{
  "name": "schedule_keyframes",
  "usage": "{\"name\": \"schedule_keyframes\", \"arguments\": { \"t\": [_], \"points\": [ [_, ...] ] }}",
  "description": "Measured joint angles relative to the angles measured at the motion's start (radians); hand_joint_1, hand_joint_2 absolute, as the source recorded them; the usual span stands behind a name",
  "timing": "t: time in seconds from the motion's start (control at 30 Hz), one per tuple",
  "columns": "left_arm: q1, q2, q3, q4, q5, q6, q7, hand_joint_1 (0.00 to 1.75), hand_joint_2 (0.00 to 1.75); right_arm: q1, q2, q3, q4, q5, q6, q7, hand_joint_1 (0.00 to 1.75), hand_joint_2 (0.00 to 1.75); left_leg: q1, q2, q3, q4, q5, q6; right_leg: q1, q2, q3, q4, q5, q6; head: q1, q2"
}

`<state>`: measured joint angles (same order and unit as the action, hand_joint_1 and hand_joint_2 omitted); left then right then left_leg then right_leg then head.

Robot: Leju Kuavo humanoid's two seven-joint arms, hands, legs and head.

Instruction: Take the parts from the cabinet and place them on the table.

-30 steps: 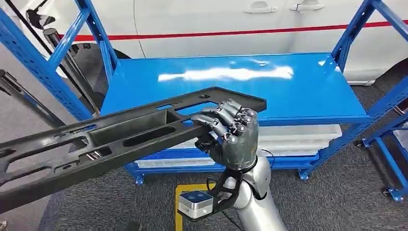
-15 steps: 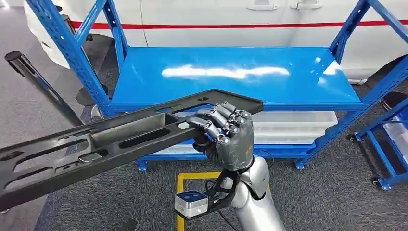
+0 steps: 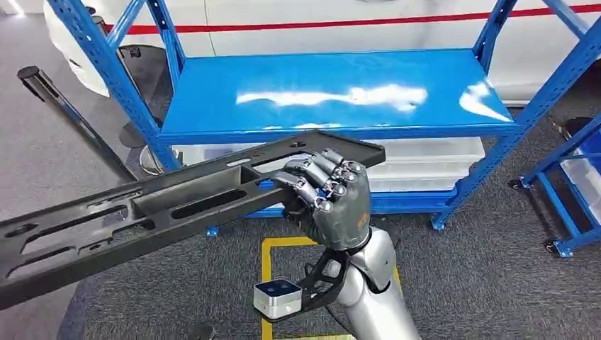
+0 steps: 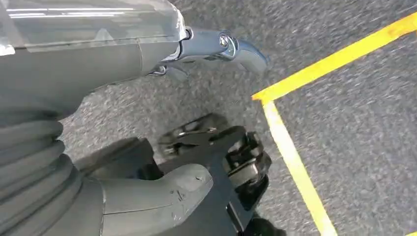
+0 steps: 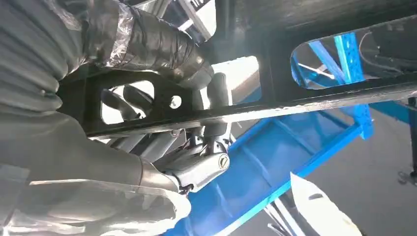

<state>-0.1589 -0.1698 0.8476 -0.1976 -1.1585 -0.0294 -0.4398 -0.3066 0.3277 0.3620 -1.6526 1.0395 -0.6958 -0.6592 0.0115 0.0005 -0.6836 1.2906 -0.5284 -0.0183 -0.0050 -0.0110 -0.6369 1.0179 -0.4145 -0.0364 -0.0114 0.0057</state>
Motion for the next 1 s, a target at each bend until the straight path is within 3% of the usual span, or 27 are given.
{"name": "schedule_keyframes", "arguments": {
  "t": [0.03, 0.07, 0.1, 0.13, 0.23, 0.27, 0.3, 0.33, 0.37, 0.4, 0.43, 0.47, 0.5, 0.57, 0.6, 0.8, 0.9, 0.93, 0.97, 1.0],
  "points": [
    [-0.001, 0.0, 0.0, 0.0, 0.0, 0.0, 0.0, 0.0, 1.75, 0.0, 0.0, 0.0, 0.0, 0.0, 0.0, 0.001, 1.75, 1.75, 0.0, 0.0, 0.055, -0.069, 0.035, 0.002, 0.0, 0.0, -0.014, 0.003, 0.009, 0.003, 0.0, 0.0],
    [-0.002, 0.0, 0.0, 0.0, 0.0, 0.0, 0.0, 0.0, 1.75, 0.0, 0.0, 0.0, 0.0, 0.0, 0.0, 0.001, 1.75, 1.75, 0.0, -0.001, 0.125, -0.162, 0.048, 0.008, 0.0, 0.001, -0.024, 0.006, 0.017, 0.006, 0.0, 0.0],
    [-0.005, 0.0, 0.0, 0.0, 0.0, 0.0, 0.0, 0.0, 1.75, 0.0, 0.0, 0.0, -0.001, 0.0, 0.0, 0.001, 1.75, 1.75, -0.004, -0.001, 0.19, -0.258, 0.013, 0.014, 0.002, 0.001, -0.03, 0.007, 0.024, 0.012, 0.0, 0.0],
    [-0.006, 0.0, 0.0, 0.0, 0.0, 0.0, 0.0, 0.0, 1.75, -0.001, 0.0, 0.001, -0.001, 0.0, 0.0, 0.002, 1.75, 1.75, -0.008, -0.001, 0.221, -0.318, 0.0, 0.018, 0.002, -0.001, -0.032, 0.008, 0.032, 0.018, 0.0, 0.0],
    [-0.004, 0.0, 0.0, 0.0, 0.002, 0.0, 0.0, 0.0, 1.75, -0.001, 0.0, 0.002, -0.001, 0.001, 0.0, 0.003, 1.75, 1.75, -0.015, -0.002, 0.207, -0.319, 0.025, 0.03, -0.002, -0.003, -0.031, -0.01, 0.064, 0.034, 0.0, 0.0],
    [-0.004, -0.003, -0.001, 0.0, 0.002, 0.0, 0.0, 0.0, 1.75, -0.001, -0.002, 0.002, -0.001, 0.001, 0.0, 0.005, 1.75, 1.75, 0.001, 0.004, 0.204, -0.337, 0.043, 0.04, -0.003, 0.001, -0.04, -0.007, 0.052, 0.041, 0.0, 0.0],
    [-0.006, -0.003, -0.001, 0.0, 0.003, 0.0, 0.0, 0.0, 1.75, -0.003, -0.002, 0.002, -0.001, 0.0, 0.0, 0.007, 1.75, 1.75, -0.003, 0.005, 0.195, -0.338, 0.055, 0.046, -0.001, 0.006, -0.049, 0.014, 0.014, 0.045, 0.002, 0.0],
    [-0.009, -0.003, -0.001, 0.0, 0.003, 0.0, 0.0, 0.0, 1.75, -0.003, -0.003, 0.002, -0.001, 0.0, 0.0, 0.009, 1.75, 1.75, -0.004, 0.007, 0.182, -0.335, 0.062, 0.057, -0.003, 0.009, -0.066, 0.074, -0.048, 0.047, 0.002, 0.0],
    [-0.009, -0.004, -0.002, 0.0, 0.003, 0.0, 0.0, 0.0, 1.75, -0.002, -0.003, 0.002, -0.001, 0.0, 0.0, 0.009, 1.75, 1.75, -0.004, 0.007, 0.169, -0.33, 0.068, 0.057, -0.003, 0.01, -0.088, 0.151, -0.103, 0.048, 0.002, 0.0],
    [-0.009, -0.004, -0.002, 0.0, 0.003, 0.0, 0.0, 0.0, 1.75, -0.001, -0.003, 0.002, -0.001, 0.0, 0.0, 0.009, 1.75, 1.75, -0.005, 0.008, 0.157, -0.327, 0.075, 0.057, -0.004, 0.01, -0.109, 0.227, -0.143, 0.051, 0.002, 0.0],
    [-0.008, -0.004, -0.002, 0.0, 0.003, 0.0, 0.0, 0.0, 1.75, 0.0, -0.004, 0.002, 0.0, 0.0, 0.0, 0.009, 1.75, 1.75, -0.005, 0.01, 0.142, -0.322, 0.082, 0.056, -0.006, 0.01, -0.119, 0.287, -0.155, 0.054, 0.002, 0.0],
    [-0.007, -0.004, -0.003, 0.0, 0.003, 0.0, 0.0, 0.0, 1.75, 0.0, -0.005, 0.002, 0.0, 0.0, 0.0, 0.009, 1.75, 1.75, -0.005, 0.01, 0.126, -0.312, 0.087, 0.053, -0.009, 0.009, -0.108, 0.301, -0.137, 0.056, 0.002, 0.0],
    [-0.008, -0.004, -0.003, 0.0, 0.003, 0.0, 0.0, 0.0, 1.75, 0.0, -0.005, 0.002, 0.0, 0.0, 0.0, 0.009, 1.75, 1.75, -0.003, 0.01, 0.113, -0.304, 0.09, 0.05, -0.013, 0.009, -0.077, 0.272, -0.106, 0.057, 0.002, 0.0],
    [-0.008, -0.004, -0.006, 0.0, 0.002, 0.0, 0.0, 0.0, 1.75, -0.001, -0.005, 0.002, 0.0, 0.0, 0.0, 0.009, 1.75, 1.75, 0.0, 0.01, 0.091, -0.281, 0.09, 0.046, -0.02, 0.009, 0.033, 0.123, -0.051, 0.061, 0.002, 0.0],
    [-0.008, -0.004, -0.006, 0.0, 0.002, 0.0, 0.0, 0.0, 1.75, -0.002, -0.005, 0.003, 0.0, 0.0, 0.0, 0.009, 1.75, 1.75, 0.0, 0.009, 0.089, -0.278, 0.09, 0.045, -0.021, 0.009, 0.047, 0.103, -0.052, 0.062, 0.002, 0.0],
    [-0.008, -0.004, -0.006, 0.0, 0.002, 0.0, -0.001, 0.0, 1.75, -0.002, -0.005, 0.003, 0.0, 0.0, 0.0, 0.009, 1.75, 1.75, 0.0, 0.009, 0.089, -0.277, 0.09, 0.044, -0.022, 0.009, 0.049, 0.098, -0.053, 0.062, 0.002, 0.0],
    [-0.008, -0.004, -0.006, 0.0, 0.003, 0.0, -0.001, 0.0, 1.75, -0.002, -0.005, 0.003, 0.0, 0.0, 0.0, 0.009, 1.75, 1.75, 0.0, 0.01, 0.082, -0.271, 0.09, 0.042, -0.021, 0.009, 0.061, 0.066, -0.08, 0.063, 0.002, 0.0],
    [-0.01, -0.004, -0.006, 0.0, 0.003, 0.0, -0.001, 0.0, 1.75, -0.002, -0.005, 0.004, -0.001, 0.0, 0.0, 0.008, 1.75, 1.75, -0.005, 0.009, 0.071, -0.26, 0.092, 0.035, -0.01, 0.014, 0.076, 0.039, -0.089, 0.059, 0.001, 0.0],
    [-0.009, -0.004, -0.006, 0.0, 0.003, 0.0, -0.001, 0.0, 1.75, -0.002, -0.005, 0.004, -0.002, 0.0, 0.0, 0.009, 1.75, 1.75, -0.005, 0.009, 0.068, -0.261, 0.095, 0.032, -0.011, 0.015, 0.077, 0.039, -0.09, 0.056, 0.001, 0.0],
    [-0.007, -0.004, -0.007, 0.0, 0.003, 0.0, -0.002, 0.0, 1.75, 0.0, -0.005, 0.005, -0.001, 0.0, 0.0, 0.009, 1.75, 1.75, -0.005, 0.008, 0.065, -0.26, 0.105, 0.021, -0.009, 0.015, 0.071, 0.039, -0.089, 0.053, 0.001, 0.0]
  ]
}}
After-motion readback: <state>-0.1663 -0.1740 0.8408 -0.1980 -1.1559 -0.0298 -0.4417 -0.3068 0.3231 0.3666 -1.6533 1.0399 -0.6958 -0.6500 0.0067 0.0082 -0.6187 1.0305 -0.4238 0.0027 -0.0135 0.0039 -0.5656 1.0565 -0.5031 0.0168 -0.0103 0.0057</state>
